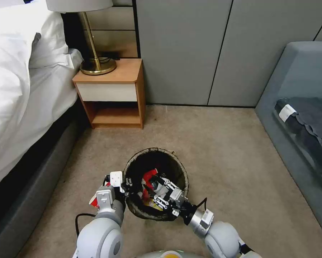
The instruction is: Pick up the trash bin, then pick up the garbage from the floor and place it into the trash bin.
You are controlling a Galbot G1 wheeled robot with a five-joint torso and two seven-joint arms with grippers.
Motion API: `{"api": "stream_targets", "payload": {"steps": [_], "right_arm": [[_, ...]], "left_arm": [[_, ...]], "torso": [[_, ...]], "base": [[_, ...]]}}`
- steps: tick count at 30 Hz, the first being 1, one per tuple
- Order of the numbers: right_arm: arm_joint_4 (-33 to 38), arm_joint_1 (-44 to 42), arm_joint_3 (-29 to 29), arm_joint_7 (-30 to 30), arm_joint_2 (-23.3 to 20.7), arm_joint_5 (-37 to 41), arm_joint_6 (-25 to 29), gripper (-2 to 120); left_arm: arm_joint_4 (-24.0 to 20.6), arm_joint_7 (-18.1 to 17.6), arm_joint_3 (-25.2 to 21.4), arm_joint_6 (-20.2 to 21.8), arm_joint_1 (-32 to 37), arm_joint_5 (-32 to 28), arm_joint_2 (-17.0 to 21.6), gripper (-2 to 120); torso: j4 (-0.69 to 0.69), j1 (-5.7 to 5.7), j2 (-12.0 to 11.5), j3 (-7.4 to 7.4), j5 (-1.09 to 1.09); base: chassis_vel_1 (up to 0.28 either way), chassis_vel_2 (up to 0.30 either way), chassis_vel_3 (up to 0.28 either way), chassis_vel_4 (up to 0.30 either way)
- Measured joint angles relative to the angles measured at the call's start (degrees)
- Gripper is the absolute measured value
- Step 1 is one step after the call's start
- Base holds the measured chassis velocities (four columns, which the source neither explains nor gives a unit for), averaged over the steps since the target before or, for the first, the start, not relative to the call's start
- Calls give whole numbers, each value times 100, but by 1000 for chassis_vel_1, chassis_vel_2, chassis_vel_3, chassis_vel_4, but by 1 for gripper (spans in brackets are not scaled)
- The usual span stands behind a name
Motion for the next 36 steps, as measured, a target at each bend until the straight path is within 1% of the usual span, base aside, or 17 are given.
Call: {"api": "stream_targets", "payload": {"steps": [1,4,5,8,9,11,13,18,19,20,21,24,25,27,28,31,36], "right_arm": [[0,0,0,0,0,0,0,63],[79,-33,44,28,-51,-3,-18,76],[79,-33,44,28,-51,-3,-18,76],[119,-37,73,49,-75,-4,-25,89],[119,-37,73,49,-75,-4,-25,89],[141,-40,87,53,-79,-5,-27,98],[162,-47,88,57,-79,-9,-26,99],[677,-185,260,211,7,-124,108,100],[1069,-299,435,414,124,-235,264,100],[1500,-475,590,884,293,-386,370,100],[1500,-475,590,884,293,-386,370,100],[1969,-908,760,1778,576,-519,454,100],[1969,-908,760,1778,576,-519,454,100],[2010,-1244,885,2184,746,-754,772,100],[2010,-1244,885,2184,746,-754,772,100],[1864,-1555,971,2550,913,-929,1109,100],[1711,-1615,1055,2613,986,-1013,1293,100]], "left_arm": [[0,0,0,0,0,0,0,0],[0,2,-1,0,5,1,4,0],[0,2,-1,0,5,1,4,0],[0,3,-2,0,-1,2,8,0],[0,3,-2,0,-1,2,8,0],[0,4,-18,0,-11,1,8,0],[0,4,-27,0,-17,-3,10,0],[8,6,-77,-4,-40,-33,41,0],[43,7,-105,-9,-48,-36,48,0],[110,10,-142,-26,-74,-31,59,0],[110,10,-142,-26,-74,-31,59,0],[146,12,-218,-36,-115,-33,91,0],[146,12,-218,-36,-115,-33,91,0],[146,12,-271,-37,-152,-43,96,0],[146,12,-271,-37,-152,-43,96,0],[146,13,-305,-44,-149,-43,97,0],[147,12,-309,-64,-109,-19,90,0]], "torso": [[0,0,0,0,0],[0,0,0,0,0],[0,0,0,0,0],[0,0,0,0,0],[0,0,0,0,0],[0,0,0,0,0],[0,0,0,0,0],[0,0,0,0,0],[0,0,1,0,0],[0,0,1,0,-1],[0,0,1,0,-1],[-1,-1,1,0,-1],[-1,-1,1,0,-1],[-2,-1,1,0,0],[-2,-1,1,0,0],[-1,-1,1,0,0],[0,-1,1,0,0]], "base": [[0,0,0,0],[0,0,0,0],[0,0,0,0],[0,0,0,0],[0,0,0,0],[0,0,0,0],[0,0,0,0],[0,0,0,0],[0,0,0,0],[0,0,0,0],[0,0,0,0],[0,0,0,0],[0,0,0,0],[0,0,0,0],[0,0,0,0],[0,0,0,0],[0,0,0,0]]}}
